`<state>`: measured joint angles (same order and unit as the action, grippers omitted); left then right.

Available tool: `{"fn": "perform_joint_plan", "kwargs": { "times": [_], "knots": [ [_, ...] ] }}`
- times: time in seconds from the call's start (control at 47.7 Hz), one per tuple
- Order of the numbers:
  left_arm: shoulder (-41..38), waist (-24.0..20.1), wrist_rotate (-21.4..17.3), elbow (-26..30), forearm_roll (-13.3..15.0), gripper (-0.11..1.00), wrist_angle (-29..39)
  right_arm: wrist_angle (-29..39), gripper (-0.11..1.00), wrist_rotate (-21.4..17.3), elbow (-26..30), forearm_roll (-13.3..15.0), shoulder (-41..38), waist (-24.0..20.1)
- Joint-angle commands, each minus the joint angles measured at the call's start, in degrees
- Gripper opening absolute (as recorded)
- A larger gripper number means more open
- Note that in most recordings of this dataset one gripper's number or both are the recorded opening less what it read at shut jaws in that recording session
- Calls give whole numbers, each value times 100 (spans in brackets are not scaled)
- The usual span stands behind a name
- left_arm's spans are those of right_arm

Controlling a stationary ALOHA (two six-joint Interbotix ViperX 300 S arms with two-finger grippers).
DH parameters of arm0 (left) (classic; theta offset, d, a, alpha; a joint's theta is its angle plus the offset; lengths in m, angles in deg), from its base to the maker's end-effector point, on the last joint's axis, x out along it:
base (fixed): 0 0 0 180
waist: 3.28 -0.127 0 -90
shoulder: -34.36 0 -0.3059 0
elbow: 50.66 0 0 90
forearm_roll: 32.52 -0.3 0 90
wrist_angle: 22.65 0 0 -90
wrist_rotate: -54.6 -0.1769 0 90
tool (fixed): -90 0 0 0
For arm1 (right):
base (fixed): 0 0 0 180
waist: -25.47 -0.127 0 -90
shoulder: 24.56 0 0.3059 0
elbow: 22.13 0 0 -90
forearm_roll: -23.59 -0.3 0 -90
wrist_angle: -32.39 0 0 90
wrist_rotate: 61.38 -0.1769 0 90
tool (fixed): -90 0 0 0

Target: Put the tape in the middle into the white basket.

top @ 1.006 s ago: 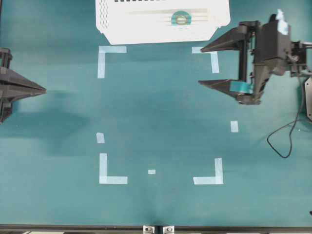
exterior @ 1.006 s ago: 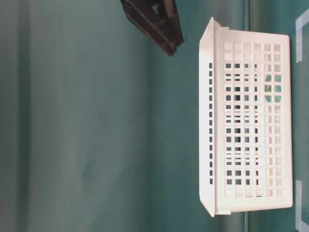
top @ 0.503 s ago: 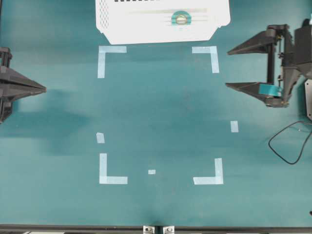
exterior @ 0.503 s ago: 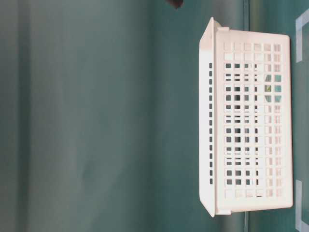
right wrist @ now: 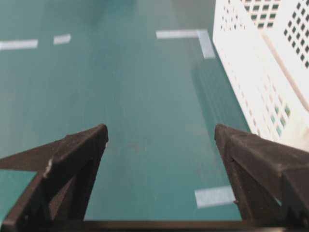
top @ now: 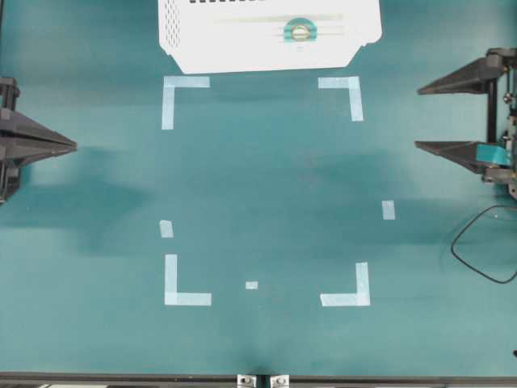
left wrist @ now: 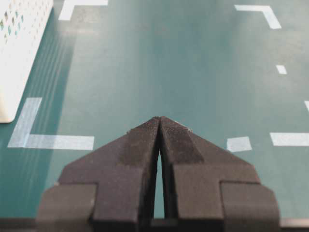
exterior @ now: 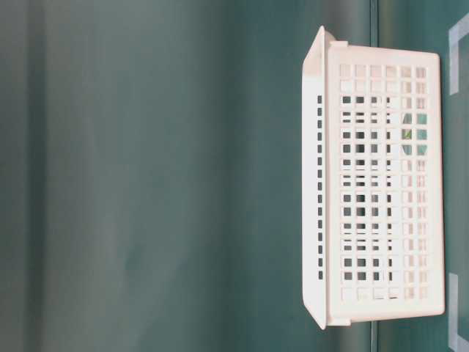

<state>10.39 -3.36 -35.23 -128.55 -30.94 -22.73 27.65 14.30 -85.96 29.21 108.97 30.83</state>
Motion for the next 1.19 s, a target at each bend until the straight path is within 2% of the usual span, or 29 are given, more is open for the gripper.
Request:
{"fn": "perform_joint_plan", "kwargs": {
  "times": [0.0,0.189,0.503,1.174],
  "knots": [
    [-44,-35,9,70,9,-11,-53,202,99,-9,-18,18,185,-9],
    [-44,-44,9,70,9,-11,-62,475,99,-18,-229,18,466,-18],
    [-44,-44,9,62,18,-11,-62,510,99,-53,-633,18,826,-9],
    [-44,-44,9,62,9,-11,-53,756,98,-53,-879,35,835,-9]
  ]
}}
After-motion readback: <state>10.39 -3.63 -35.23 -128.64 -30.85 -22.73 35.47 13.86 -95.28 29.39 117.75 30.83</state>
